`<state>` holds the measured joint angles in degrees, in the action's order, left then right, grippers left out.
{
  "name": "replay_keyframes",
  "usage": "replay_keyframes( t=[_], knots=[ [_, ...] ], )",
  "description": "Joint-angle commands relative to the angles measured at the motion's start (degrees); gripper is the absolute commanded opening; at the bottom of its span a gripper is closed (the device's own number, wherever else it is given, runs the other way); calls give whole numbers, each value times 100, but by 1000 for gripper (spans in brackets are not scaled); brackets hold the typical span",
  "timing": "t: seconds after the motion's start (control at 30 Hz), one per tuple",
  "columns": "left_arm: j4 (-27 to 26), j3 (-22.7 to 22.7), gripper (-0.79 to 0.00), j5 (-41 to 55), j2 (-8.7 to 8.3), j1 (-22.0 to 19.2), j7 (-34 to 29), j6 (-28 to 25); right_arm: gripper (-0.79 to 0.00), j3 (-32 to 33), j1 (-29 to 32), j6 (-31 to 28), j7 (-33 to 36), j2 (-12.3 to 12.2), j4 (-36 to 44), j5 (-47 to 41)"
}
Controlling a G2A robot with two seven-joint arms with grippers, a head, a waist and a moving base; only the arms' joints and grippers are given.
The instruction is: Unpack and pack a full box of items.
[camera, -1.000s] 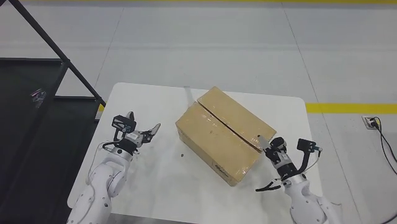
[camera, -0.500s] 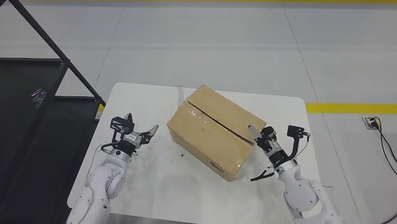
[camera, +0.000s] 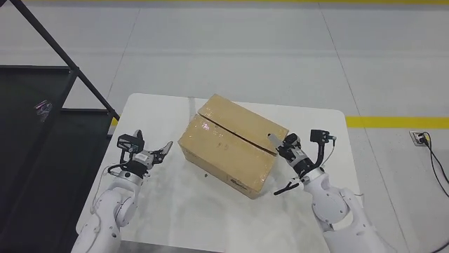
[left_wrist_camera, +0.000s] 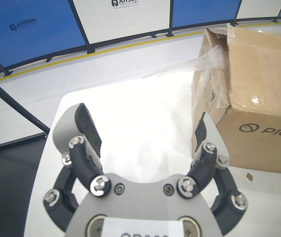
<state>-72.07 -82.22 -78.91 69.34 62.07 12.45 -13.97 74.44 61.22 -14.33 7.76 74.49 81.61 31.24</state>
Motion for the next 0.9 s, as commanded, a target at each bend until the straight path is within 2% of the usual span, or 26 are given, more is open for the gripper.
replay_keyframes(
  t=[0.0, 0.23, 0.33, 0.47, 0.77, 0.87],
  knots=[
    [-5, -13, 0, 3, -3, 14, -6, 12, 0, -48, -73, -19, -10, 12, -76, -4],
    [-29, -108, 0, 57, -12, 28, -84, 184, 0, -130, -303, -350, -5, 40, -447, -123],
    [-25, -83, 0, 4, -5, -4, -173, 315, 0, -78, -219, -335, -208, 34, -419, -21],
    [38, 35, 0, -46, 20, -93, -286, 443, 0, 160, 186, -188, -662, 1, -70, 88],
    [360, 360, 0, -263, 82, -432, -415, 553, 0, 160, 186, -188, -662, 1, -70, 88],
    [428, 443, 0, -311, 93, -496, -349, 444, 0, 160, 186, -188, -662, 1, -70, 88]
  ],
)
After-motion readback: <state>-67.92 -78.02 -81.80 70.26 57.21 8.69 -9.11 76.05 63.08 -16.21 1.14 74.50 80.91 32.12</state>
